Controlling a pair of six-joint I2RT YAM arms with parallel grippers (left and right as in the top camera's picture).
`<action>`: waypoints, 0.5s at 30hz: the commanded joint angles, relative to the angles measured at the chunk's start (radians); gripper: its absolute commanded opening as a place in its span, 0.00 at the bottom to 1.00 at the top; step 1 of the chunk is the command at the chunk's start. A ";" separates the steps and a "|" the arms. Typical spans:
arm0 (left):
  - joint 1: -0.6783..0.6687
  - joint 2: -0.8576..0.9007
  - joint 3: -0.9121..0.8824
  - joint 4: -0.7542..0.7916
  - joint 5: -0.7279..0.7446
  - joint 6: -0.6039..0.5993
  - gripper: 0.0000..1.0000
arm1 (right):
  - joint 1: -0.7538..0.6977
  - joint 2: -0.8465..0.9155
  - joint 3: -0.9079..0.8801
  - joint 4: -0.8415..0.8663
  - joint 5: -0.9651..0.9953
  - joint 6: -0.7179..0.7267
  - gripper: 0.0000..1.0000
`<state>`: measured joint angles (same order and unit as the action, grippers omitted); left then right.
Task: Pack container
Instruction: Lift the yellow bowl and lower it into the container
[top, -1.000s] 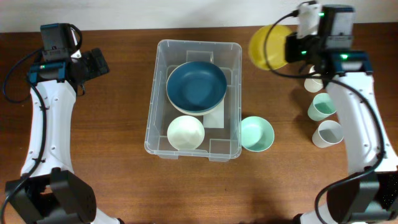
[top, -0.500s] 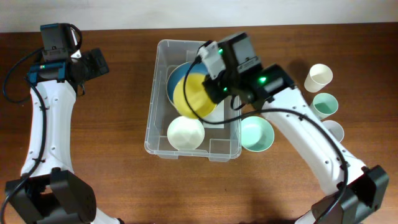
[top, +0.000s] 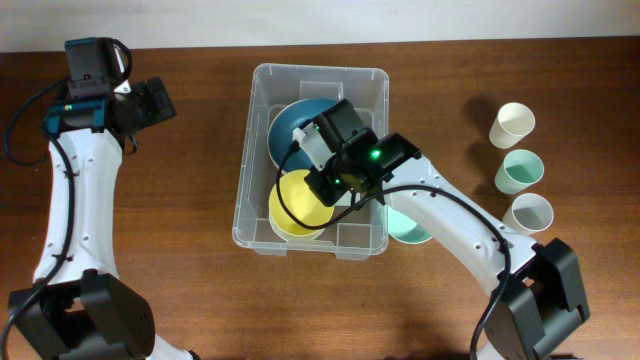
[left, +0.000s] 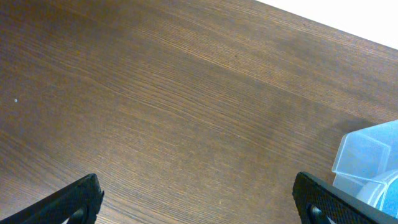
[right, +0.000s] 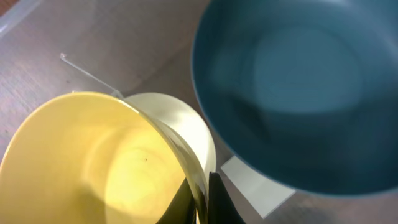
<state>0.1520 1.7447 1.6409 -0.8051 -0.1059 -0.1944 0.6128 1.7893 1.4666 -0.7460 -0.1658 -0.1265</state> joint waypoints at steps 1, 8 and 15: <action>0.002 -0.011 0.016 0.000 -0.004 0.002 1.00 | 0.016 0.012 -0.030 0.032 -0.026 0.021 0.04; 0.002 -0.012 0.016 0.000 -0.004 0.002 1.00 | 0.016 0.048 -0.050 0.068 -0.045 0.039 0.04; 0.002 -0.012 0.016 0.000 -0.004 0.002 1.00 | 0.016 0.056 -0.048 0.108 -0.045 0.038 0.70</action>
<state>0.1520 1.7447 1.6409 -0.8051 -0.1059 -0.1944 0.6193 1.8378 1.4220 -0.6567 -0.1944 -0.0940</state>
